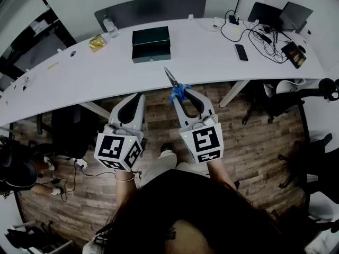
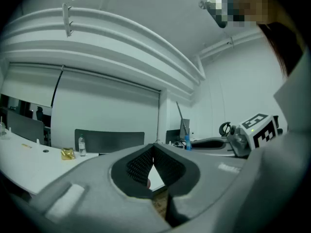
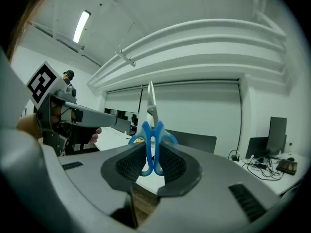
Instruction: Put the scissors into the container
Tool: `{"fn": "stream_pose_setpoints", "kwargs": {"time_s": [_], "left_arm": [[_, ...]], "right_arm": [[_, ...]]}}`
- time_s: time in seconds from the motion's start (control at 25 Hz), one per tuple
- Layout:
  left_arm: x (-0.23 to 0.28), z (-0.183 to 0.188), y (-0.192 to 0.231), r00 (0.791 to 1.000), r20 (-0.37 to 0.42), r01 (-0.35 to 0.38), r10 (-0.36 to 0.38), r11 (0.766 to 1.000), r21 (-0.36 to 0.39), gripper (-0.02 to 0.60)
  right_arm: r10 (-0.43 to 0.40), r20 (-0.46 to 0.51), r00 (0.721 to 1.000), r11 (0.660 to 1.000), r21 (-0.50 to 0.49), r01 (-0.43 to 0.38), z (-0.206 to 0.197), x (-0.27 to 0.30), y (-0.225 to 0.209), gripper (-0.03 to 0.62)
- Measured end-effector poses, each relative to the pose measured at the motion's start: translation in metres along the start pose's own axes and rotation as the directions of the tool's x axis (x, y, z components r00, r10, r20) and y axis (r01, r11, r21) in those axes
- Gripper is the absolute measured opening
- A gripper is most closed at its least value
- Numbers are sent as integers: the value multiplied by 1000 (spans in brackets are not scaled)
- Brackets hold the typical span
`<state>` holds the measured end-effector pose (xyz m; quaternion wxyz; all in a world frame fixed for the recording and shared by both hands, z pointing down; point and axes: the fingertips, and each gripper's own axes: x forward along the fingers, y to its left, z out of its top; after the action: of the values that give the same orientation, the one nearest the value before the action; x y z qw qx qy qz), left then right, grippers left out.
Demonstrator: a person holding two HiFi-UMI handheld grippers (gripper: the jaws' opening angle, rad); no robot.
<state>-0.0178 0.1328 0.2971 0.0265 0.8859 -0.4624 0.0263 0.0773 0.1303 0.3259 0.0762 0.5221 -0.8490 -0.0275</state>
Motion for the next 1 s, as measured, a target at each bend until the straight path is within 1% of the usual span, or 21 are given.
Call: {"fn": "stream_pose_setpoints", "kwargs": {"time_s": [0.36, 0.68, 1.0], "left_arm": [[29, -3, 33, 1000, -9, 12, -12, 1000, -22, 12], [47, -5, 67, 999, -12, 32, -32, 999, -43, 12], [56, 0, 102, 998, -4, 63, -63, 997, -52, 12]], "right_arm": [[10, 10, 1000, 1000, 13, -10, 3, 42, -8, 91], [-14, -9, 1000, 1000, 3, 14, 6, 81, -12, 91], [-38, -29, 999, 999, -16, 38, 14, 119, -3, 91]]}}
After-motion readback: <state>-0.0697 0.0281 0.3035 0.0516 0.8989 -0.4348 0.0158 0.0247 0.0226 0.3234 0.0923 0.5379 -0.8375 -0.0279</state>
